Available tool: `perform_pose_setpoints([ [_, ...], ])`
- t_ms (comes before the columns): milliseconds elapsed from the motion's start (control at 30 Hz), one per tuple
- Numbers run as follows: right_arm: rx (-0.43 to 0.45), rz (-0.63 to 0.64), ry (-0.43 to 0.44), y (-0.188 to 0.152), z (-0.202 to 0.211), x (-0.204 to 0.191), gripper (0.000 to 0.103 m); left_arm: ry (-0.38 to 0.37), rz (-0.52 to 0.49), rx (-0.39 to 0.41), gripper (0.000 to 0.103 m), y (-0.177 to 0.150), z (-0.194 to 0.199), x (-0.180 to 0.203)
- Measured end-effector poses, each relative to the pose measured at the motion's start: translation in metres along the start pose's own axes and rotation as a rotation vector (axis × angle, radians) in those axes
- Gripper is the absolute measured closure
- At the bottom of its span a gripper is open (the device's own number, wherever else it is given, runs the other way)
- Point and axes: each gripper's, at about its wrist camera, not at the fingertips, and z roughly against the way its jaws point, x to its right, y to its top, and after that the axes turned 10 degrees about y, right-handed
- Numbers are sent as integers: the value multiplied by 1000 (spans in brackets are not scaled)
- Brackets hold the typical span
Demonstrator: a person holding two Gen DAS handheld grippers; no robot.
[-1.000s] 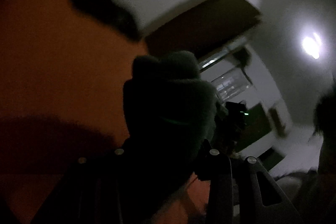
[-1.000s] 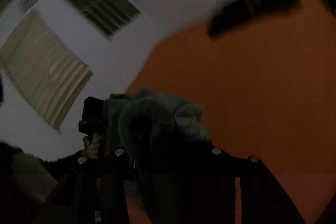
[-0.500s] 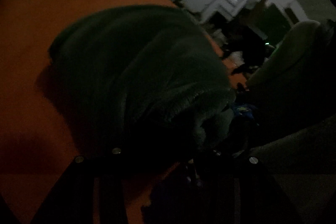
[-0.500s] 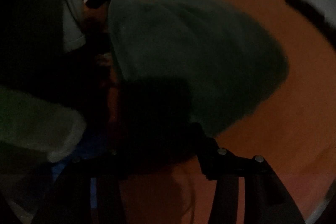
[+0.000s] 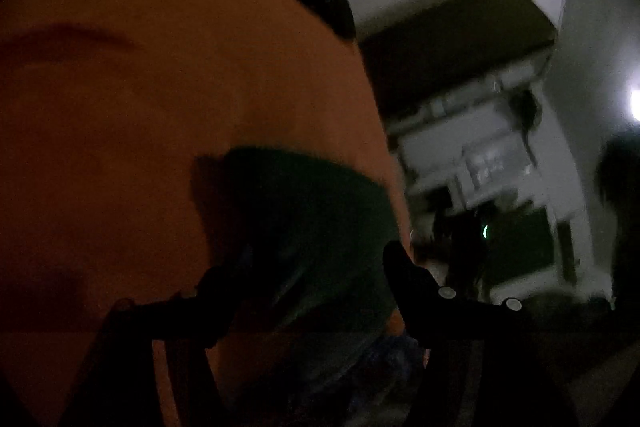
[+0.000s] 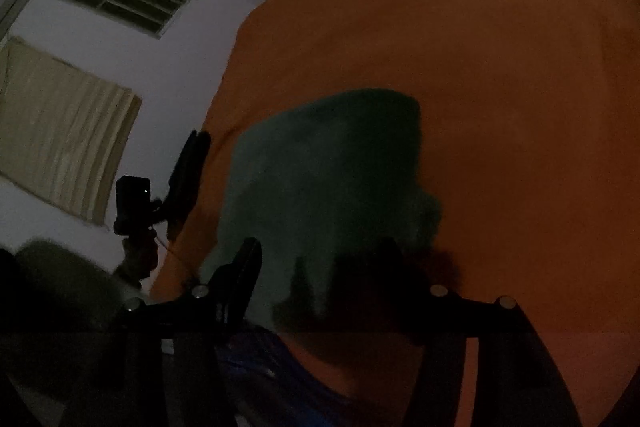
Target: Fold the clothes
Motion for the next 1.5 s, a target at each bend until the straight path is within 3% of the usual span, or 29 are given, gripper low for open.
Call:
perform_pose_setpoints([
  [67, -23, 14, 31, 7, -22, -16, 44, 112, -123, 37, 34, -5, -14, 29],
  [133, -110, 63, 9, 4, -55, -29, 44, 143, -196, 9, 34, -15, -37, 48],
  [233, -202, 107, -139, -2, -96, -37, 44, 178, -261, -123, 34, -51, -68, 40],
  [333, -248, 80, -195, -21, -102, -26, 44, 280, -371, -242, 34, -89, -89, 36],
  [400, -273, 72, -209, -30, -99, -22, 44, 305, -399, -283, 34, -102, -90, 32],
  [533, -274, 40, -215, -29, -92, -32, 44, 240, -307, -232, 34, -81, -66, 38],
  [667, -202, 85, -93, -11, -101, -67, 44, 280, -331, -251, 34, -74, -60, 47],
  [733, -245, 144, -96, -4, -124, -79, 44, 291, -342, -267, 35, -85, -44, 39],
  [867, -350, 249, -107, 14, -180, -98, 44, 369, -486, -262, 34, -114, -42, 46],
  [967, -402, 312, -89, 14, -189, -103, 44, 423, -518, -218, 35, -116, -51, 54],
  [1000, -405, 320, -90, 14, -189, -102, 44, 435, -516, -200, 38, -115, -55, 57],
  [1067, -398, 310, -91, 18, -184, -96, 44, 440, -517, -174, 56, -114, -63, 64],
  [1100, -393, 301, -89, 17, -171, -89, 44, 426, -517, -186, 80, -109, -64, 63],
  [1133, -389, 299, -96, 18, -169, -89, 44, 420, -526, -197, 83, -109, -65, 63],
  [1267, -361, 383, -175, 28, -159, -103, 44, 428, -540, -206, 84, -111, -67, 64],
  [1333, -321, 405, -178, 53, -152, -110, 44, 442, -544, -206, 81, -117, -63, 61],
  [1400, -350, 373, -154, 78, -161, -109, 44, 459, -549, -206, 77, -124, -56, 55],
  [1500, -467, 395, -115, 110, -198, -116, 44, 483, -574, -210, 77, -135, -62, 57],
])
